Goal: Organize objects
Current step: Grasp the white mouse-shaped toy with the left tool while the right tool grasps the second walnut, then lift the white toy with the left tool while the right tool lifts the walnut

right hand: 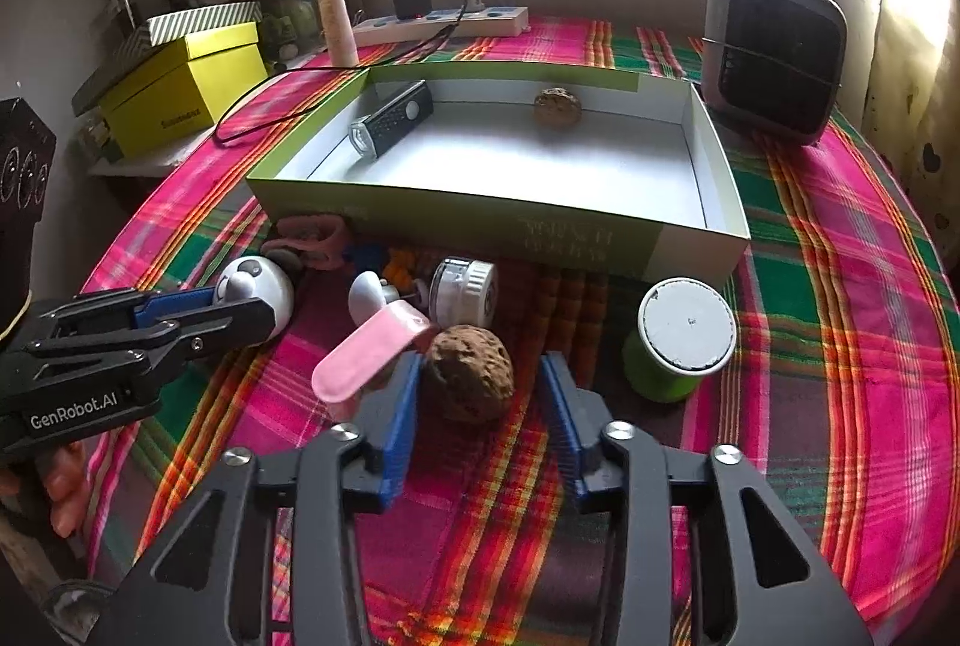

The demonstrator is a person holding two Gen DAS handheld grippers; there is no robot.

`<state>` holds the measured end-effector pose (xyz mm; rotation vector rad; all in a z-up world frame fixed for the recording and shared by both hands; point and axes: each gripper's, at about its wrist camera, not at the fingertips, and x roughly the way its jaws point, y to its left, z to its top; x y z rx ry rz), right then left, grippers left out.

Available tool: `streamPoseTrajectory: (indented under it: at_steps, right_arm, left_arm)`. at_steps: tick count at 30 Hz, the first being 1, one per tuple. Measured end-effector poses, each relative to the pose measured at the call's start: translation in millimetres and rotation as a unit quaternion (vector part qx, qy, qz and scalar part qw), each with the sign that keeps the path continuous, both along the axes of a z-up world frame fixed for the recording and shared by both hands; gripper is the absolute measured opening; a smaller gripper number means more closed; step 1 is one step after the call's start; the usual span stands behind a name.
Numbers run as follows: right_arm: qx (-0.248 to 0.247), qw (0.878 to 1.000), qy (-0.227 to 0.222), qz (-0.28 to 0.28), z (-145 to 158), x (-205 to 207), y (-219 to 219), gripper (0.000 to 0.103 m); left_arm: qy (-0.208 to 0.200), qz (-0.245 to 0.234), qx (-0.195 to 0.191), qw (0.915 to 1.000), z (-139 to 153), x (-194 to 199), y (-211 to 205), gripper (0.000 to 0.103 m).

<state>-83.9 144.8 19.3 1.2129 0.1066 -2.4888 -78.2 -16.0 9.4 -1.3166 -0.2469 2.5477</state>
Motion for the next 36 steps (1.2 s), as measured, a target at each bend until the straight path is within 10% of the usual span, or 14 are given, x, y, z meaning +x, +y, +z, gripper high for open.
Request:
streamPoseTrajectory:
  at_steps: [36]
  right_arm:
    - [-0.009,1.0,0.003,-0.007,2,1,5,0.03]
  left_arm:
    - [0.026,0.012,-0.062,0.9976,4,-1,9,0.028]
